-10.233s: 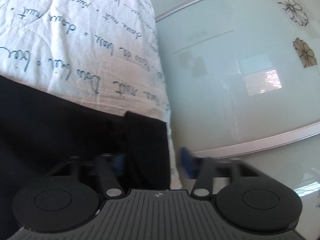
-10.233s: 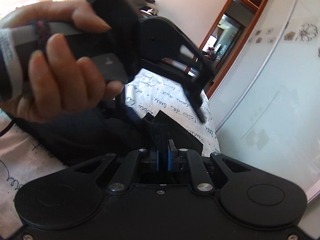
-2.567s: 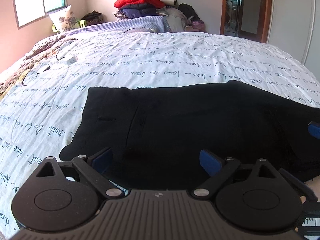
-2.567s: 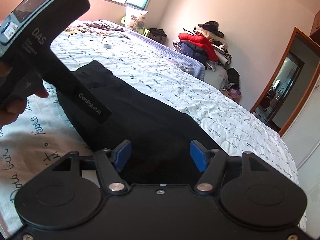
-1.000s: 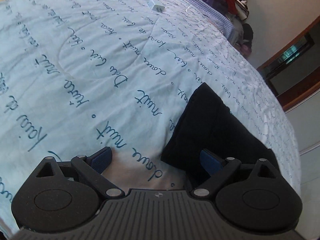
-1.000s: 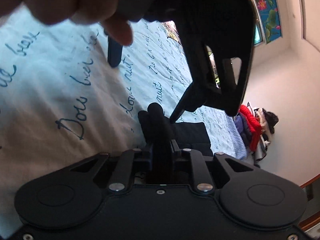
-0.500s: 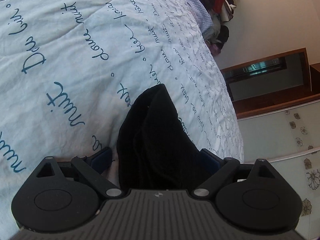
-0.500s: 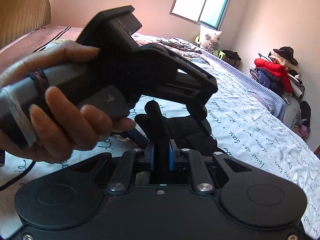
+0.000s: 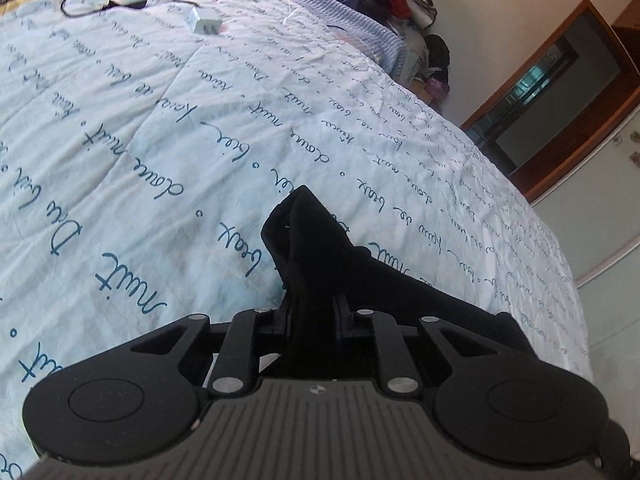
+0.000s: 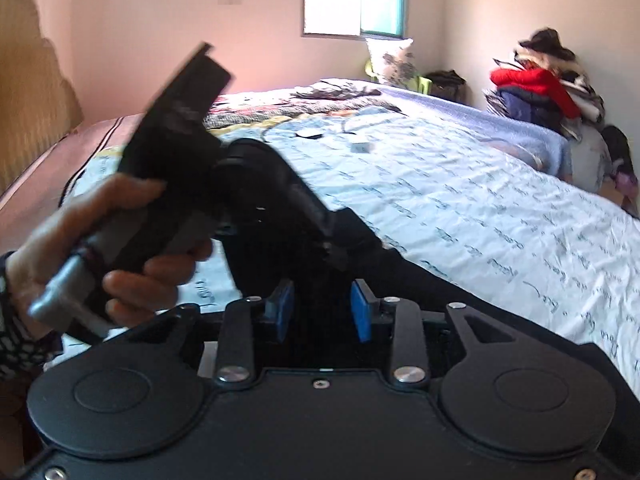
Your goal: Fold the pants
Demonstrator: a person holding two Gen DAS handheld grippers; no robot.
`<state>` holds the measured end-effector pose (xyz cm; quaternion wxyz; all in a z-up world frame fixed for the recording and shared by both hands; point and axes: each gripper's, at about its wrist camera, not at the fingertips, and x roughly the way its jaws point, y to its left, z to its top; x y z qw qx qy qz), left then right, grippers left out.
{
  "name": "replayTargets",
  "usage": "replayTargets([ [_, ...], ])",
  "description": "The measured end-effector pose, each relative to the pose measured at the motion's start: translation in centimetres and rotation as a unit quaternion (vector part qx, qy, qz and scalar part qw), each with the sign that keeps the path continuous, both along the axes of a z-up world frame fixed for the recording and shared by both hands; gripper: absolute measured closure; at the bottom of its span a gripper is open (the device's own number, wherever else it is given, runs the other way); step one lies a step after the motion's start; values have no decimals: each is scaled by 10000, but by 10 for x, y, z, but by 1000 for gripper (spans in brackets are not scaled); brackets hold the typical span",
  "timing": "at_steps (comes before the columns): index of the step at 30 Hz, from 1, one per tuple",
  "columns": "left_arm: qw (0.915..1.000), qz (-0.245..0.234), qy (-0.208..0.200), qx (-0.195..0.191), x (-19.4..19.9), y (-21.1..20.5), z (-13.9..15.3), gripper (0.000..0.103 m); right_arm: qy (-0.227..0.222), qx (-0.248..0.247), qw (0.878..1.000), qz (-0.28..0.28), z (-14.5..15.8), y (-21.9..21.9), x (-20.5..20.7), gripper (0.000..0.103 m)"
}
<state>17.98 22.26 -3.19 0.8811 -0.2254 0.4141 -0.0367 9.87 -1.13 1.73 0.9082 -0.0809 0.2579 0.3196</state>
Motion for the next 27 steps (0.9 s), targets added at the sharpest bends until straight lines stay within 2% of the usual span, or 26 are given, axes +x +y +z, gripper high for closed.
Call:
replayTargets([
  [3, 9990, 24, -160, 406, -9, -13, 10, 86, 77, -489, 9986, -196, -18, 15, 18, 71],
  [7, 9970, -20, -386, 670, -20, -31, 29, 87, -22, -265, 9996, 62, -15, 22, 12, 71],
  [11, 9968, -5, -482, 639, -29, -45, 49, 88, -299, -9, 9996, -16, -1, 6, 1, 71],
  [15, 9971, -160, -591, 448, -42, -64, 66, 88, -327, 358, 9987, -169, 6, -17, -4, 72],
  [27, 9931, -583, -809, 621, -71, -151, 89, 88, -507, 1003, 9918, -606, 11, -87, -30, 72],
])
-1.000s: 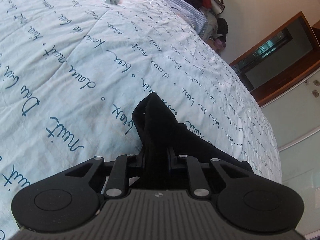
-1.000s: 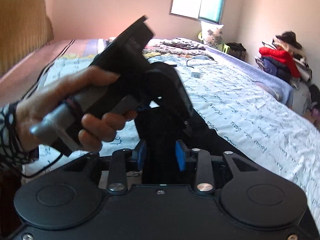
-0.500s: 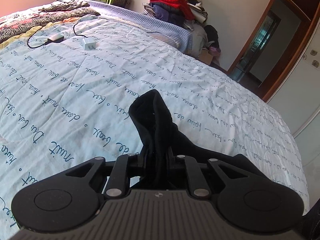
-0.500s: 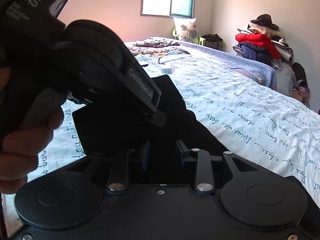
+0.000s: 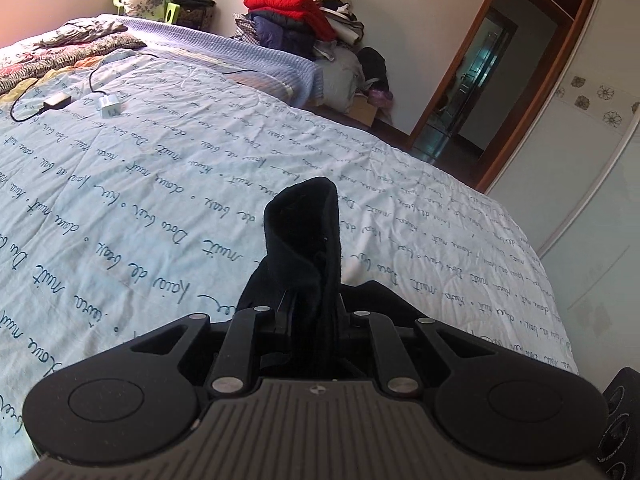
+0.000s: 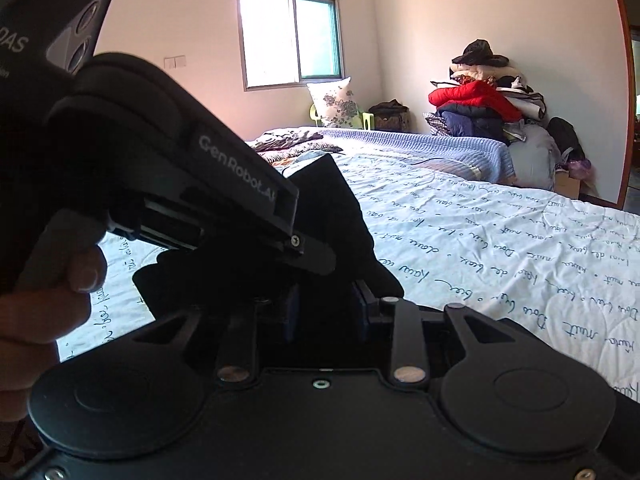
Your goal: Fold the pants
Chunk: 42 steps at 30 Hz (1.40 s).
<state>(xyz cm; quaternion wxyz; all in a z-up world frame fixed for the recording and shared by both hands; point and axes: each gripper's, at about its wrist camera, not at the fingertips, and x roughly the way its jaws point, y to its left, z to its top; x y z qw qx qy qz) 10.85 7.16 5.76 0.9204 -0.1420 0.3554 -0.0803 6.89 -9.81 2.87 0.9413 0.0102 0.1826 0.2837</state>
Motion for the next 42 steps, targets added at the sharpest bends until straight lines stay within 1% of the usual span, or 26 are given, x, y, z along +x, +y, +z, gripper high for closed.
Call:
replayTargets([
  [4, 9996, -184, -126, 155, -9, -36, 8, 88, -6, 300, 9994, -163, -1, -27, -10, 75],
  [8, 9983, -424, -232, 310, -18, -75, 12, 87, 37, 555, 9977, -398, -3, -55, -19, 75],
  [16, 9944, -841, -193, 614, -25, -148, 1, 86, 189, 809, 9925, -895, -22, -105, -27, 75],
  [21, 9883, -1193, -233, 924, -31, -199, -7, 85, 333, 1076, 9856, -1258, -36, -143, -35, 75],
  [24, 9840, -1439, -240, 1021, -33, -229, -14, 85, 433, 1196, 9806, -1495, -44, -165, -41, 75],
  [30, 9766, -1838, -109, 1111, -34, -284, -33, 85, 675, 1214, 9695, -2017, -59, -197, -45, 75],
  [33, 9727, -2011, -52, 1161, -34, -308, -44, 85, 826, 1297, 9627, -2224, -66, -212, -43, 75],
  [37, 9705, -2093, 92, 1195, -29, -327, -58, 85, 1045, 1393, 9552, -2391, -77, -226, -41, 75],
  [42, 9683, -2163, 154, 1243, -30, -339, -67, 83, 1161, 1406, 9511, -2493, -84, -227, -37, 75],
])
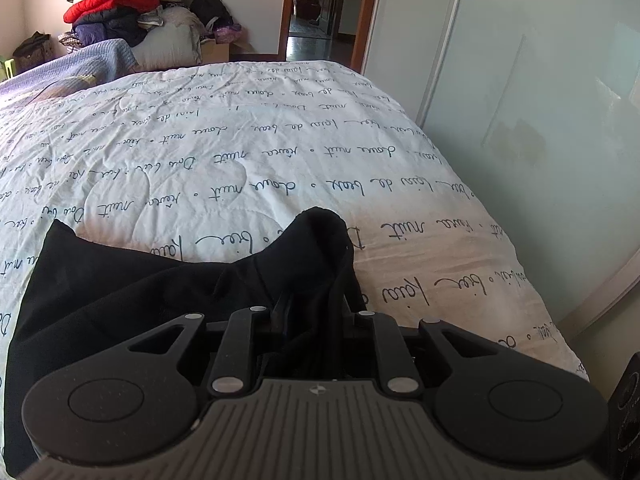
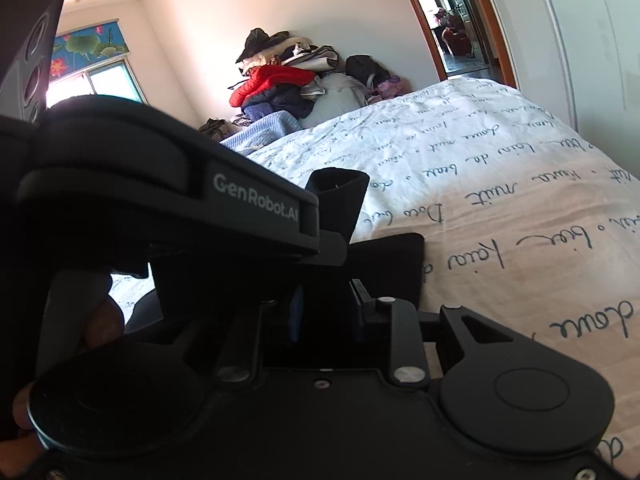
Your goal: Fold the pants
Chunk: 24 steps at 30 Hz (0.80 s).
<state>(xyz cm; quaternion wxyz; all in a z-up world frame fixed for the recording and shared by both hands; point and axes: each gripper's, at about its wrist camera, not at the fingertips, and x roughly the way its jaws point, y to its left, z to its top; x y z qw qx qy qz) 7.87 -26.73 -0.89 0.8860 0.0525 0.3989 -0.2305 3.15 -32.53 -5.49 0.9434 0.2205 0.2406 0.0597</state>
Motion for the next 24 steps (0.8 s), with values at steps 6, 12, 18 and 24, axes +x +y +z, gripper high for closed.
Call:
replayTargets([
  [6, 9987, -344, 231, -305, 1, -7, -2, 73, 198, -270, 9994, -69, -5, -4, 2, 72],
  [12, 9863, -635, 1026, -1125, 10, -1, -3, 73, 287, -611, 9958, -615, -9, -16, -21, 52],
  [18, 9956, -153, 331, -860, 11, 38, 13, 70, -49, -527, 9926, -1093, 9, -33, -39, 50],
  [24, 9975, 383, -578, 137, 3, 79, 8, 52, -380, -461, 9982, 68, 25, 3, -27, 52],
])
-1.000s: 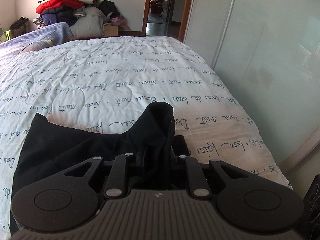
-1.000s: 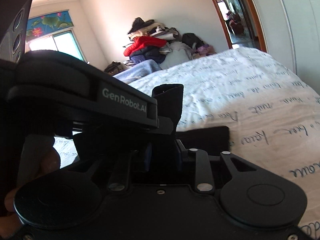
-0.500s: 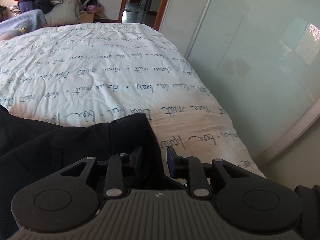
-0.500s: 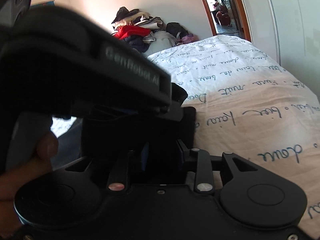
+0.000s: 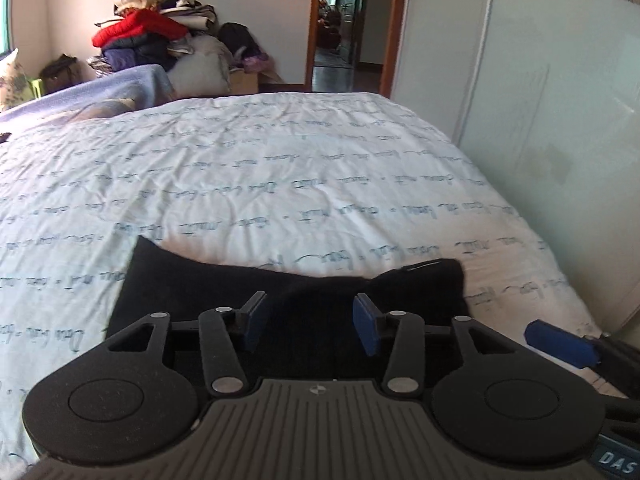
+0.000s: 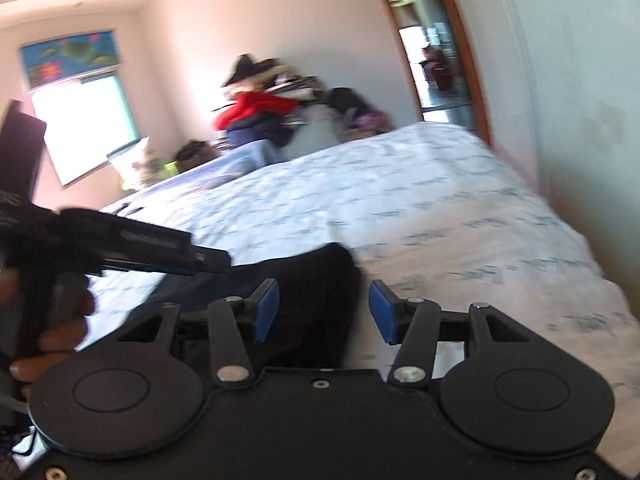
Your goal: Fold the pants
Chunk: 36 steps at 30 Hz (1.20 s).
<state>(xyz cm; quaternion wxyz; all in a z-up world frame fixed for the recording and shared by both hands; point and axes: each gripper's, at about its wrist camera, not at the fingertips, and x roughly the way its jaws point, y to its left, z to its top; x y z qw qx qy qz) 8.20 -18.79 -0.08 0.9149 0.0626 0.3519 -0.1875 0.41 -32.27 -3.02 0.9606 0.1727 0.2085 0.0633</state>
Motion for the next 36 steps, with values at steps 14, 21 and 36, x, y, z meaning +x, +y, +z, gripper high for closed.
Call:
replayTargets([
  [14, 9992, 178, 348, 90, -5, 27, -28, 48, 608, 359, 9970, 304, -29, -10, 29, 52],
  [21, 9992, 70, 369, 98, -9, 22, -27, 44, 327, 124, 9994, 63, -19, -13, 8, 101],
  [36, 9981, -103, 604, -94, -7, 20, -32, 37, 290, -877, 9950, -368, 3, 2, -7, 81],
])
